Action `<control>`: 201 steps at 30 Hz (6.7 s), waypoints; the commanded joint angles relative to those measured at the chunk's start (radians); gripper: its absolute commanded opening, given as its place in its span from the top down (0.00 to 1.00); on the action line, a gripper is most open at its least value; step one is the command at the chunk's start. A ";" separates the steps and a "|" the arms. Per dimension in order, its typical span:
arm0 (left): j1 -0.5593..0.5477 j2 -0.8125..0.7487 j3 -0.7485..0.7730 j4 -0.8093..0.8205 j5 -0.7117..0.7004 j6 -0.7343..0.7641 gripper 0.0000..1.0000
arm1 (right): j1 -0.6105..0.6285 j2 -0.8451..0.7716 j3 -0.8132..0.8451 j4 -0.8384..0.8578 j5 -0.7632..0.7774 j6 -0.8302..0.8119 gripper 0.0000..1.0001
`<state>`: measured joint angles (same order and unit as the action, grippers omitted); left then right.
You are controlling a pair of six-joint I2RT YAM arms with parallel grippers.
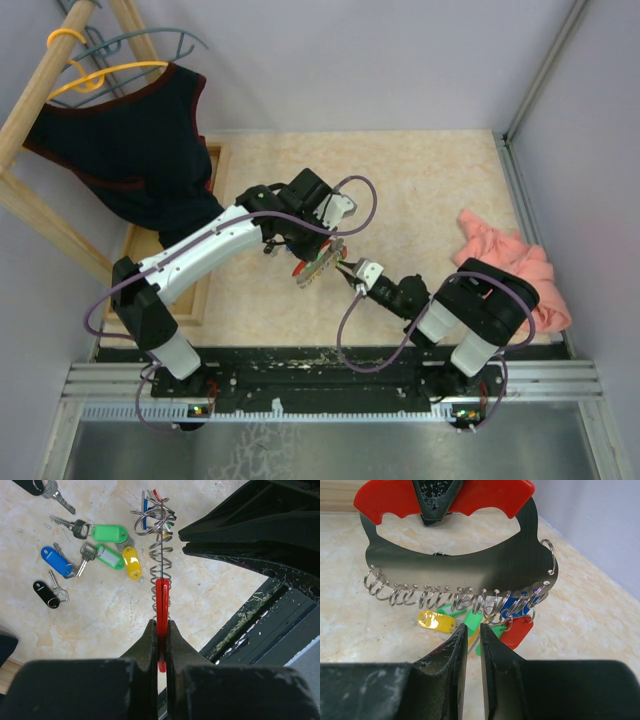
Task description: Put the keys on the keyring
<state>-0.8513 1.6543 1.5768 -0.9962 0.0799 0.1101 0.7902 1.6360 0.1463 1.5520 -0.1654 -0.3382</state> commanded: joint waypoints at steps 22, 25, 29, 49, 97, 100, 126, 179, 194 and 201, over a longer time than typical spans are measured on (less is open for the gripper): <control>-0.010 -0.013 0.007 0.008 0.024 0.013 1.00 | 0.009 -0.026 0.051 0.171 0.015 -0.016 0.84; -0.010 -0.016 0.005 0.007 0.029 0.014 1.00 | 0.009 -0.026 0.053 0.172 0.040 -0.022 0.84; -0.010 -0.019 -0.002 0.008 0.025 0.014 1.00 | 0.009 -0.025 0.051 0.172 0.052 -0.034 0.82; -0.011 -0.026 -0.004 0.015 0.039 0.016 1.00 | 0.009 0.008 0.071 0.172 0.009 -0.027 0.81; 0.276 -0.252 -0.596 0.661 0.465 -0.263 0.70 | 0.009 -0.114 -0.008 0.171 -0.091 0.027 1.00; 0.294 -0.261 -0.682 0.784 0.485 -0.327 0.65 | -0.002 -0.130 -0.015 0.169 -0.094 0.041 1.00; 0.326 -0.151 -0.877 1.417 0.505 -0.494 0.34 | -0.105 -0.433 0.093 -0.579 -0.213 0.130 1.00; 0.301 0.077 -1.178 2.424 0.884 -0.125 0.61 | -0.115 -0.245 0.118 -0.398 -0.291 0.075 1.00; 0.284 0.089 -1.150 2.291 0.787 -0.035 0.66 | -0.115 -0.181 0.137 -0.357 -0.324 0.080 1.00; 0.277 0.085 -1.142 2.269 0.806 -0.030 0.68 | -0.114 -0.175 0.142 -0.356 -0.337 0.082 1.00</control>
<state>-0.5621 1.7348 0.4133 1.2865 0.8764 0.0574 0.6838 1.4551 0.2451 1.1137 -0.4664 -0.2527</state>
